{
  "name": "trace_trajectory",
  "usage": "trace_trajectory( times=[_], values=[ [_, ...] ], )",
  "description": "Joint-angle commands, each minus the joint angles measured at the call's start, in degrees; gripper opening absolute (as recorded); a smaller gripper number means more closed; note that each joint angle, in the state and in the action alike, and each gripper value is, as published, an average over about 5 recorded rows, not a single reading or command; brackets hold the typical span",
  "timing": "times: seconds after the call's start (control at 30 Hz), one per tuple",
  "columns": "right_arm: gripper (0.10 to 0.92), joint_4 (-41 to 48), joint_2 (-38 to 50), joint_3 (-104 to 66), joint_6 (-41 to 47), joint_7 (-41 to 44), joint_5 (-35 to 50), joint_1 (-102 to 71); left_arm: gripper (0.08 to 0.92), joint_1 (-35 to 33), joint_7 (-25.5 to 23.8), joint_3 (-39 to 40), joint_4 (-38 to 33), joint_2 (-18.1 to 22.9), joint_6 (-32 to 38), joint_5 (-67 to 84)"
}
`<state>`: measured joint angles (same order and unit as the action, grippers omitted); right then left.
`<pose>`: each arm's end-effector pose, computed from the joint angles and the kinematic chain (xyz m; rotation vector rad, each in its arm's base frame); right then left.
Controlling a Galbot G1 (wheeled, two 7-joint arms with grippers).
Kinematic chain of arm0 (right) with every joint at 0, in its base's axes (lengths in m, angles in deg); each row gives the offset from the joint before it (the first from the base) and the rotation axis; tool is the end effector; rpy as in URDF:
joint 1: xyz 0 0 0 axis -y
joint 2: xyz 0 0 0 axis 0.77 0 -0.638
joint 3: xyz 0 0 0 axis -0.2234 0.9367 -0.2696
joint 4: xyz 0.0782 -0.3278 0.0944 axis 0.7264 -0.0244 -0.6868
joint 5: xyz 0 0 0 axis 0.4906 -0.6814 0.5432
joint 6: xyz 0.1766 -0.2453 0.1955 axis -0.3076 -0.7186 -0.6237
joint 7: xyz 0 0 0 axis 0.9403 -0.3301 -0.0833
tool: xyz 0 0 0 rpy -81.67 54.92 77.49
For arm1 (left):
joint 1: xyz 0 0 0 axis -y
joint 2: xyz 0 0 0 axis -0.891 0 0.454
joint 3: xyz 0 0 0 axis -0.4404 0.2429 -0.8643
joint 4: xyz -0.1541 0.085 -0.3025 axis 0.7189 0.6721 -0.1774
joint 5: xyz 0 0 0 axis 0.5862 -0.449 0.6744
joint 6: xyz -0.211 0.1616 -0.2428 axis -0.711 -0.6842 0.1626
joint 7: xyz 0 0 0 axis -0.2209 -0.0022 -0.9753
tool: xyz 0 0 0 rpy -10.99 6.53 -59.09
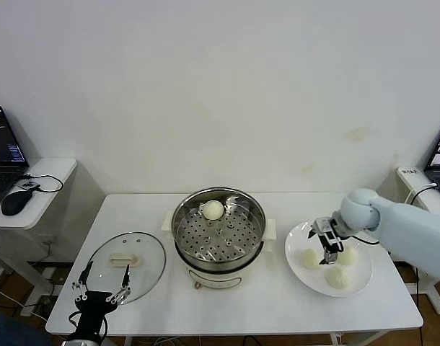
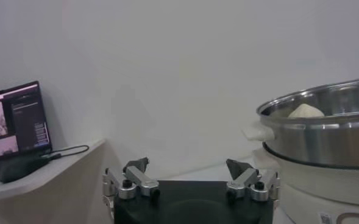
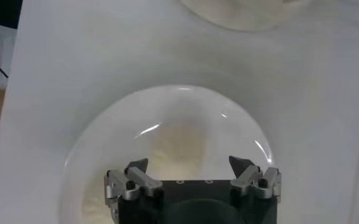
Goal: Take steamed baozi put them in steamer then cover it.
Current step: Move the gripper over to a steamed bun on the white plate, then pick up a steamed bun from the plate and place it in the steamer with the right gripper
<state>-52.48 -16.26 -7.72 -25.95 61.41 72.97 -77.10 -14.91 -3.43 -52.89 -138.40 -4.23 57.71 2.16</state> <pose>0.4862 -0.1240 -0.2193 1.3169 -1.2983 1.4573 0.1305 0.0877 -0.3170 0.0628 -3.0487 -0.4124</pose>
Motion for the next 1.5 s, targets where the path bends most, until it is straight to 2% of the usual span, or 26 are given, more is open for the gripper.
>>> trace_trajectory(
  times=[0.03,0.33,0.67,1.07,1.27,1.5],
  values=[
    [0.822,3.58,-2.08,-3.21,0.03,-0.21,-2.61,-5.07,0.823,0.01,-0.03,0.03,0.09,0.06,-0.04,-0.01],
    [0.750,5.20,-3.16,-5.21,0.16,-0.90,-3.93,-6.93,0.823,0.07,0.01,0.11,0.01,0.36,0.01,-0.14],
    [0.614,3.60,-1.81,-5.68,0.53,-0.26,-2.60,-4.21,0.823,-0.03,0.01,0.06,-0.33,0.30,0.07,-0.17],
    [0.594,-3.72,3.70,4.86,2.48,2.59,12.57,20.77,0.823,0.51,0.00,0.35,-0.90,-0.34,0.08,-0.12],
    [0.601,-5.23,-2.86,12.38,5.61,0.73,21.38,35.24,0.823,0.66,-0.01,0.42,-1.21,-0.57,0.09,-0.03],
    [0.607,-4.24,-16.08,15.24,10.87,-3.69,30.81,40.09,0.823,0.43,0.02,0.04,-1.45,-0.77,0.33,0.15]
  ],
)
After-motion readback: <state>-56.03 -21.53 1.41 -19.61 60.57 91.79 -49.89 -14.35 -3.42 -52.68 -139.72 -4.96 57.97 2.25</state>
